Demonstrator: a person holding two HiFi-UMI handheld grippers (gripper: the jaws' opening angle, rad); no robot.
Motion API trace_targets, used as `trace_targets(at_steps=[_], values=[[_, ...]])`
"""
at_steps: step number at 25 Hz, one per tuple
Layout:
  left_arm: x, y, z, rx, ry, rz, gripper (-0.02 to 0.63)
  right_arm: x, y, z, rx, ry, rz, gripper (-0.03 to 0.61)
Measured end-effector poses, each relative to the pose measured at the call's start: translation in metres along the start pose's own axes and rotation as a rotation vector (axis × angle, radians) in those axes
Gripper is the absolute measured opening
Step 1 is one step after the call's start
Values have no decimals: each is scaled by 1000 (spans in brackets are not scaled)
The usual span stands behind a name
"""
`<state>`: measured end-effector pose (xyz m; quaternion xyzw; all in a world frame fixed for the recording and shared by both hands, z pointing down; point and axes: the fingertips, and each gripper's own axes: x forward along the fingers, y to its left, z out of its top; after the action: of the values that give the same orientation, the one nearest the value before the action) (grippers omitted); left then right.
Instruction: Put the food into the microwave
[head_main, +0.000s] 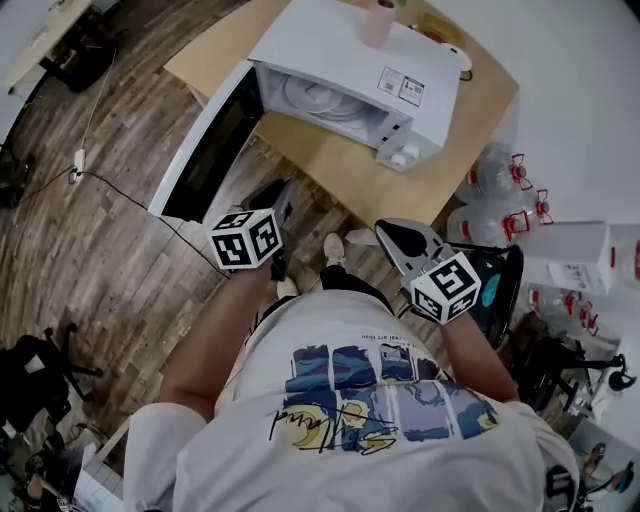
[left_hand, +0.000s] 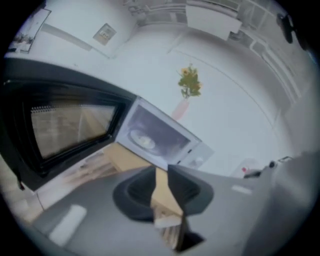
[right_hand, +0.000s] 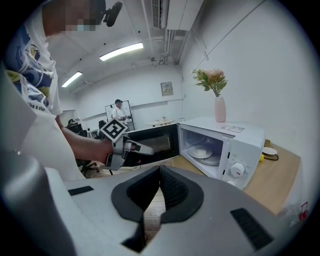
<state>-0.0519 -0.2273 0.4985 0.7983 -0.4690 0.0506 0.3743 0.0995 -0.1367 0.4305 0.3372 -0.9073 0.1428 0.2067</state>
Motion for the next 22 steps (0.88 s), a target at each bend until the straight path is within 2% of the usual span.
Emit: trace_targets(at_steps=[9, 16, 22], values=[[-77, -39, -13, 181, 14, -122, 11, 3, 42, -3, -3, -23, 13, 8], [-114, -47, -30, 178, 24, -180, 8, -1, 68, -11, -14, -22, 13, 8], [-132, -46, -43, 221, 38, -194, 8, -5, 83, -15, -5, -25, 10, 8]])
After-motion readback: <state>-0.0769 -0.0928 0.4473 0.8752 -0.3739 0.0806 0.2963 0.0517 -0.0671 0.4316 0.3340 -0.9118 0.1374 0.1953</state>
